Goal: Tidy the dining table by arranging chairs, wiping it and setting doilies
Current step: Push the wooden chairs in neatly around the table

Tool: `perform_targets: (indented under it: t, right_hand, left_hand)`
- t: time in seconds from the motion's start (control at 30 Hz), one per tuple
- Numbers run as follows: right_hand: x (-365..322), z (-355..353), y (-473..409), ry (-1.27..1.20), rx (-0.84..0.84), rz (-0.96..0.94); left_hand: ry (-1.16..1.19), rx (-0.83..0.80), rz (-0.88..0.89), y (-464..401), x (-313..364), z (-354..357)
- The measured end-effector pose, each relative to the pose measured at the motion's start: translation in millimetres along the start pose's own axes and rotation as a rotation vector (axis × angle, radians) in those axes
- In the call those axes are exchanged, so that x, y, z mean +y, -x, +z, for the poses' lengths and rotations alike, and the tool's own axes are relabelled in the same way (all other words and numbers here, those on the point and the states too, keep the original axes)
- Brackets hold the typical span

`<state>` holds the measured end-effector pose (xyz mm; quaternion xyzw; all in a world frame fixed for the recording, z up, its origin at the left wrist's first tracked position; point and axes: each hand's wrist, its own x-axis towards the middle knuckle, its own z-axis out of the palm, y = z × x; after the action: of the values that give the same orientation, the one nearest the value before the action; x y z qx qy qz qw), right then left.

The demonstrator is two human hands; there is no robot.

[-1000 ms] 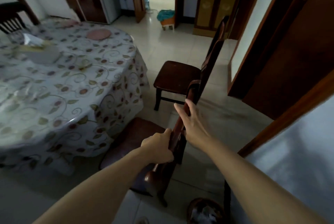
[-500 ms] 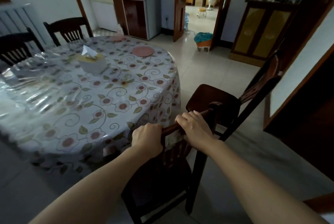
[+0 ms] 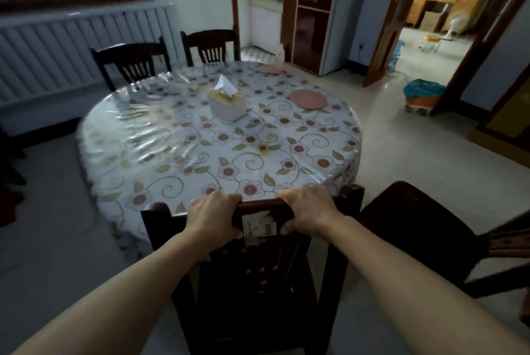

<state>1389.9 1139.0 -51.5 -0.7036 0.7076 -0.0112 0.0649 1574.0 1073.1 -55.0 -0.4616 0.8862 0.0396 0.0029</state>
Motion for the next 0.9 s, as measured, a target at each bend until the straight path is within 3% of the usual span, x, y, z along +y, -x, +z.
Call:
perform_targets:
  t: [0.33, 0.57, 0.9]
  right_hand:
    - [9.0, -8.7, -78.6, 0.05, 0.071, -0.207]
    - [10.2, 29.7, -99.7, 0.142, 0.105, -0.358]
    - [15.8, 74.9, -93.9, 0.148, 0.113, -0.361]
  left_hand:
    - [-0.033, 0.082, -0.167, -34.3, -24.8, -3.4]
    - [0.03, 0.208, -0.118, -33.2, -30.3, 51.2]
    - [0.051, 0.21, -0.089, -23.4, -26.2, 100.6]
